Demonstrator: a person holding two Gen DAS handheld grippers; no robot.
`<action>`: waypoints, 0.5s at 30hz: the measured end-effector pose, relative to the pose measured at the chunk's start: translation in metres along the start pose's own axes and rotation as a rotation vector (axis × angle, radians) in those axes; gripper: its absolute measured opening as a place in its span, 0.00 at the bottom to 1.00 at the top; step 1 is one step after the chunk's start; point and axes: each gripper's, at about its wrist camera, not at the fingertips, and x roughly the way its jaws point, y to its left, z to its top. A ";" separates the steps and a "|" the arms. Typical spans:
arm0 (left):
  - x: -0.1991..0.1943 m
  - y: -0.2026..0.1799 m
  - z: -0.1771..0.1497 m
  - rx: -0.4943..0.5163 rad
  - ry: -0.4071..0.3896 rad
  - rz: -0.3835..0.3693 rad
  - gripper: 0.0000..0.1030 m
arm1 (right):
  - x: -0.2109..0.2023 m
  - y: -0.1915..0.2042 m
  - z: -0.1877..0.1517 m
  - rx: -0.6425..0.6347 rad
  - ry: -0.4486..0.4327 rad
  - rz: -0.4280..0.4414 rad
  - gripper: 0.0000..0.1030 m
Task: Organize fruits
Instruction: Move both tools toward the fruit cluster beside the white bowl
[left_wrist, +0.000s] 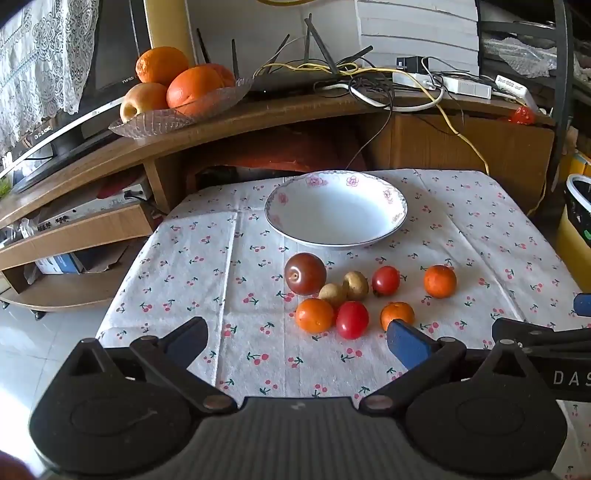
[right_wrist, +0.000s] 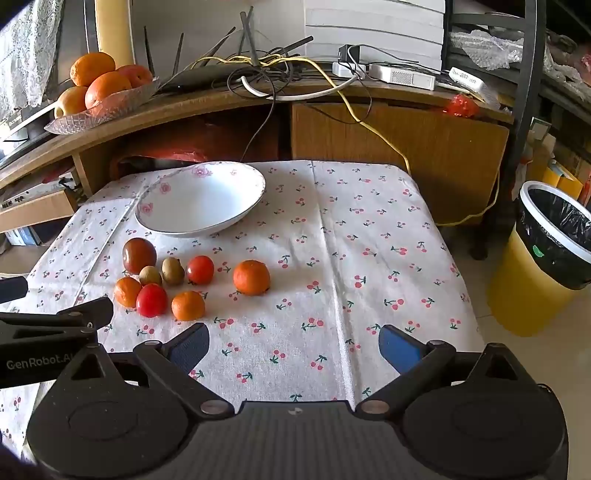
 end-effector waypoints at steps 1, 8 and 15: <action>0.001 0.003 0.000 -0.005 0.002 -0.004 1.00 | 0.004 0.003 0.005 -0.009 0.004 -0.005 0.91; 0.003 0.004 0.001 -0.006 0.007 -0.013 1.00 | 0.001 0.001 0.001 -0.010 0.004 -0.015 0.90; 0.002 0.004 0.000 -0.006 0.010 -0.021 1.00 | 0.000 -0.001 0.001 -0.003 0.003 -0.014 0.90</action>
